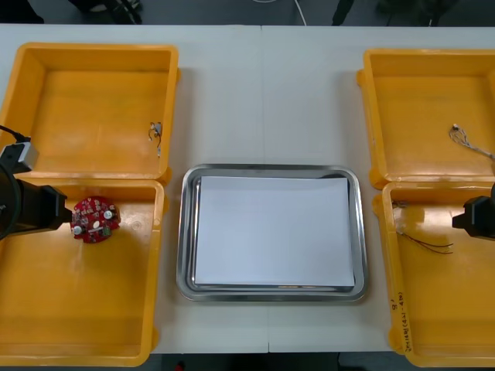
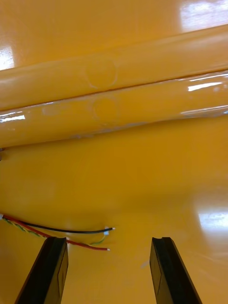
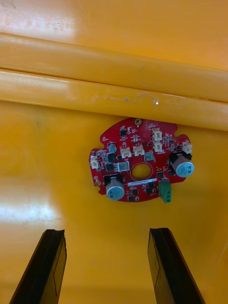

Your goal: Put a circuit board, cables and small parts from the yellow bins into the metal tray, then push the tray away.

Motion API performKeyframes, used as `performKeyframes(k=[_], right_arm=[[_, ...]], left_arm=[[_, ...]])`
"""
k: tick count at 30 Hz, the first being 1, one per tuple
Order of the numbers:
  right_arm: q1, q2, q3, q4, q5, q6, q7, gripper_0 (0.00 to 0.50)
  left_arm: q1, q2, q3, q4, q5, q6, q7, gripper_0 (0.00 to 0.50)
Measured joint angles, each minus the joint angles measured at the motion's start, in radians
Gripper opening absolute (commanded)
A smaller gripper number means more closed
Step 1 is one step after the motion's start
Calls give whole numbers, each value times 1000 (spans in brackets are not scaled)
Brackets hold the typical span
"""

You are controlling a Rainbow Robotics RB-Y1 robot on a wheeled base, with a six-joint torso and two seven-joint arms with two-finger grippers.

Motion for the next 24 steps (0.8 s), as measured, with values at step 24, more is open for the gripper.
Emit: performKeyframes(k=[24], right_arm=[[68, -9, 130, 14, 50, -173, 199, 500]], left_arm=[[130, -66, -117, -1, -242, -233, 0, 500]])
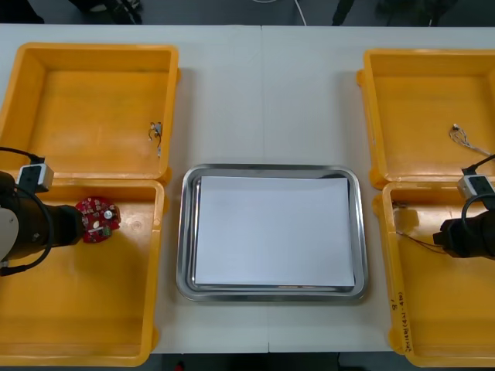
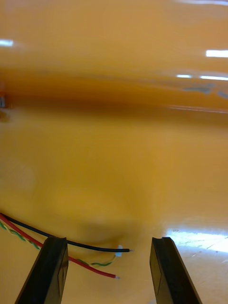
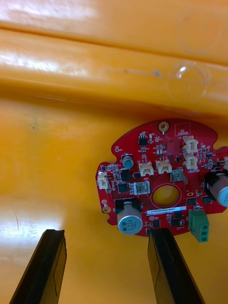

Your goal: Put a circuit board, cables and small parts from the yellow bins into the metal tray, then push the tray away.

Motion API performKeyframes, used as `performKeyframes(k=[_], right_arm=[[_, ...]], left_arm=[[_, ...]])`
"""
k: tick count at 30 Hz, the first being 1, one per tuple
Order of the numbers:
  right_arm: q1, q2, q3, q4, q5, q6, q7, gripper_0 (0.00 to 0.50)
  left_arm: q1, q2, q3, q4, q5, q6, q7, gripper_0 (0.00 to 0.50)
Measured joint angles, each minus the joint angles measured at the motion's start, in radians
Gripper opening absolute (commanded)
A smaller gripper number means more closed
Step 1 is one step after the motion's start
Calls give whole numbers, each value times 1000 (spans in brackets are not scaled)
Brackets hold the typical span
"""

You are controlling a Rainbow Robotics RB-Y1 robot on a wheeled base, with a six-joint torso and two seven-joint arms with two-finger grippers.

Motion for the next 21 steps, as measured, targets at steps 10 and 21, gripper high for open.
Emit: performKeyframes(k=[10, 21], right_arm=[[52, -6, 2, 0, 2, -73, 78, 500], [61, -7, 54, 0, -1, -76, 78, 500]], left_arm=[[3, -24, -17, 0, -30, -2, 0, 500], [7, -27, -37, 25, -46, -66, 0, 500]])
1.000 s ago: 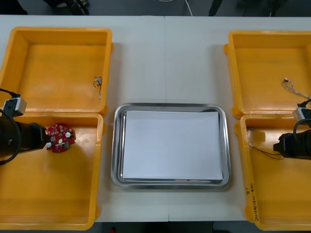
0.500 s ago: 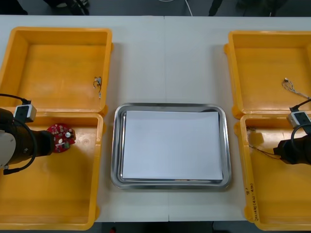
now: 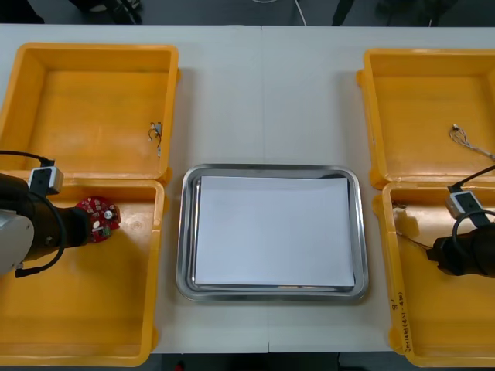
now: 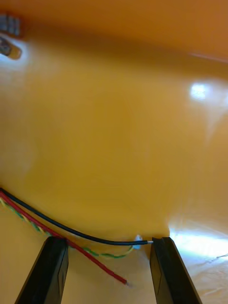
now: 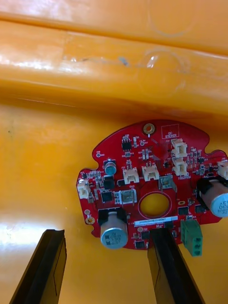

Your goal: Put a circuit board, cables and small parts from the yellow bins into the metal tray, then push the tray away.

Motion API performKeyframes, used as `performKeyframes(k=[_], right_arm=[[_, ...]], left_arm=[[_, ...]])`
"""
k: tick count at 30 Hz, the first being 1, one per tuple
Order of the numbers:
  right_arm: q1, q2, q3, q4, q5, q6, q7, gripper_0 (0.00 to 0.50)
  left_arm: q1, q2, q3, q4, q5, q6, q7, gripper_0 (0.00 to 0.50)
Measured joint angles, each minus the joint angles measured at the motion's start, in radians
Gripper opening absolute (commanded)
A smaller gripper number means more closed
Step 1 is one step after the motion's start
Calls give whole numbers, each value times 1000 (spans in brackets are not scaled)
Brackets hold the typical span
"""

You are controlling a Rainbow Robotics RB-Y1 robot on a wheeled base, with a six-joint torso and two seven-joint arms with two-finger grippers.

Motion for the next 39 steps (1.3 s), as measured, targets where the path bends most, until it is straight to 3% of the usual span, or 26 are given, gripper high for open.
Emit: performKeyframes(k=[6, 7, 10, 16, 17, 19, 20, 21, 26, 39], right_arm=[[0, -4, 4, 0, 0, -5, 0, 500], [0, -4, 4, 0, 0, -5, 0, 449], [0, -4, 4, 0, 0, -8, 0, 222], [0, -4, 4, 0, -4, -13, 0, 107], [0, -4, 4, 0, -4, -16, 0, 88], [0, -4, 4, 0, -4, -23, 0, 69], [0, -4, 4, 0, -4, -26, 0, 36], [1, -4, 4, 0, -4, -30, 0, 26], [1, -5, 4, 0, -4, -45, 0, 0], [1, -6, -12, 0, -8, -42, 0, 0]], left_arm=[[0, -1, -8, 32, -2, -34, 0, 500], [0, -1, -8, 35, -2, -35, 0, 500], [0, -2, -8, 43, -2, -38, 0, 500], [0, -3, -9, 48, -2, -43, 0, 500], [0, -3, -11, 48, -2, -43, 0, 451], [0, -3, -13, 48, -2, -44, 0, 133], [0, -3, -13, 48, -2, -44, 0, 32], [0, -3, -13, 48, -2, -44, 0, 0], [0, -4, -17, 49, -2, -44, 0, 0], [0, -4, -18, 49, -2, -47, 0, 0]])
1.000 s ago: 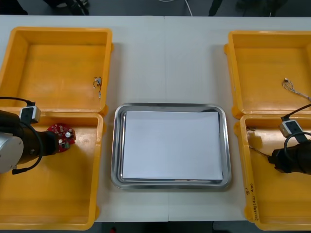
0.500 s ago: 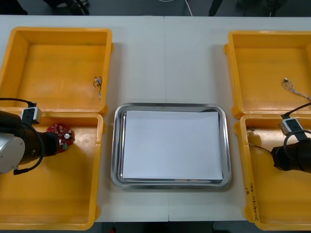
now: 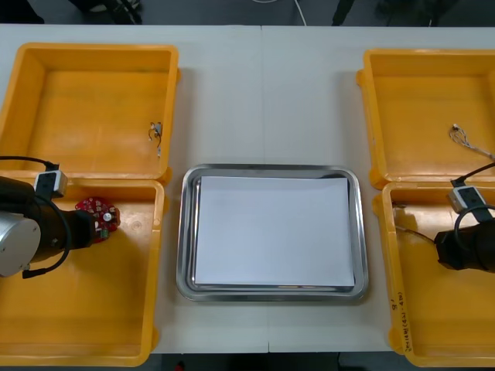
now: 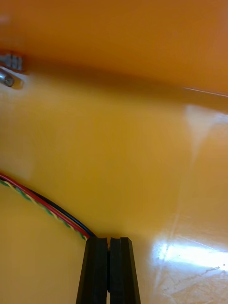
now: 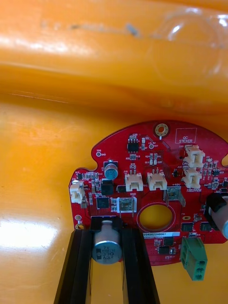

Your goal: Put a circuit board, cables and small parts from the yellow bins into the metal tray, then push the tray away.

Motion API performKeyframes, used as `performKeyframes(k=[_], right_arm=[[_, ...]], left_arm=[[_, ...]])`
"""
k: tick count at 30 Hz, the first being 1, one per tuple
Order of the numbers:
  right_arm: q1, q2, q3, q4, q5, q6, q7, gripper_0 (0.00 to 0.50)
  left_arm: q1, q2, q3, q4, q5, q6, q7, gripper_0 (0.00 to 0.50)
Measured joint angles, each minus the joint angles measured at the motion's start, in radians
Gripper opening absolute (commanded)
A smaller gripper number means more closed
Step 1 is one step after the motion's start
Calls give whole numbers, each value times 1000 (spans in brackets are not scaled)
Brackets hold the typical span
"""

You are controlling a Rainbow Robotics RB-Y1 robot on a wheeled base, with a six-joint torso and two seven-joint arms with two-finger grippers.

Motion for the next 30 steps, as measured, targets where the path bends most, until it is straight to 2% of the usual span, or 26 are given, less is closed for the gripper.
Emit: performKeyframes(k=[8, 15, 22, 30], right_arm=[[-6, 0, -61, -4, -18, 103, 0, 0], [-6, -1, -106, -29, -30, 161, 0, 0], [12, -2, -133, -71, -32, 165, 0, 0], [101, -2, -196, -150, -33, 164, 0, 0]], left_arm=[[7, 0, 0, -31, 1, 29, 0, 0], [71, 0, 0, -122, 14, 48, 0, 0], [152, 4, 1, -184, 32, 46, 0, 0], [229, 34, 3, -208, 52, -5, 0, 0]])
